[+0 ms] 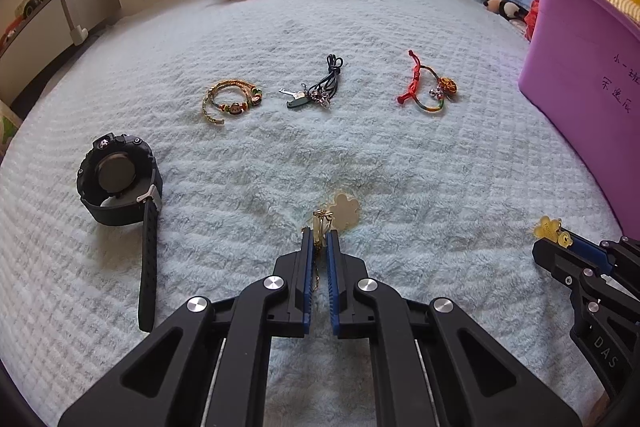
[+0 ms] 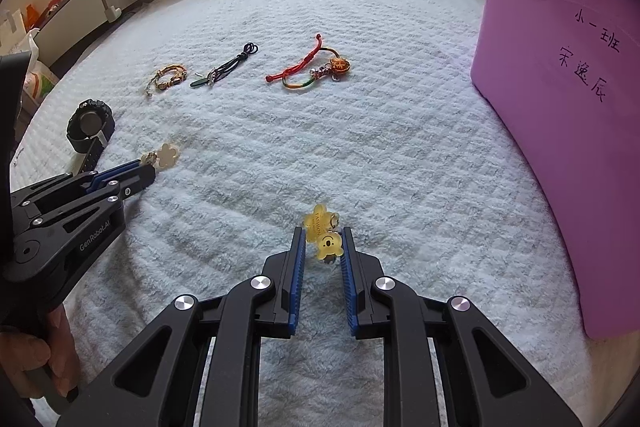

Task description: Organize jewelry

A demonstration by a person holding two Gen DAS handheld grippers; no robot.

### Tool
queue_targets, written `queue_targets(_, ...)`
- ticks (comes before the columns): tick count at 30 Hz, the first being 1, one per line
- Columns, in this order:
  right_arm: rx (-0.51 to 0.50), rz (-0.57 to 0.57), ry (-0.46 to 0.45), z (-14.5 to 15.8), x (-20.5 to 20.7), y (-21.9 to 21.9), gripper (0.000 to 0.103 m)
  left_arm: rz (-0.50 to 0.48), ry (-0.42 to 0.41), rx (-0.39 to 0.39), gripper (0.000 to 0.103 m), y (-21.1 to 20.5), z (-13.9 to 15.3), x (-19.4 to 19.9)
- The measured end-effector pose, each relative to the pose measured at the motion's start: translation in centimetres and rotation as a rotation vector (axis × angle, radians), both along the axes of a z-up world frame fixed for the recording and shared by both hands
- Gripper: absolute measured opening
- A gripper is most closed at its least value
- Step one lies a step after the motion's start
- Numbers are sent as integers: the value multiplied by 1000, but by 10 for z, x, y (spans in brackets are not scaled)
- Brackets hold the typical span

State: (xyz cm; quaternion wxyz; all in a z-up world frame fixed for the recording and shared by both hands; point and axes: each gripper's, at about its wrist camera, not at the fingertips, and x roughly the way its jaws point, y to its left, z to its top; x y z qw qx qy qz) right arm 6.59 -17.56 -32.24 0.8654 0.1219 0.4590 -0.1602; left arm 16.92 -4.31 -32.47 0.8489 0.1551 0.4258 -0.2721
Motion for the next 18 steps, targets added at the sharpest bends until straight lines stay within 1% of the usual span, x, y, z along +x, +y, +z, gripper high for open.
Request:
queue_targets(5, 0, 2, -8, 9, -3, 4, 17, -8, 10, -2, 7, 4, 7, -8)
queue_targets(10, 4, 7, -19, 28, -7, 9, 17, -23, 12, -3, 7, 11, 23, -22)
queue_targets(15, 6, 10, -35, 59, -17, 16, 17, -38, 5, -11, 7, 19, 54, -35)
queue_targets(18, 7, 11, -43, 81, -25, 20, 17, -44, -4, -21, 7, 24, 80, -42)
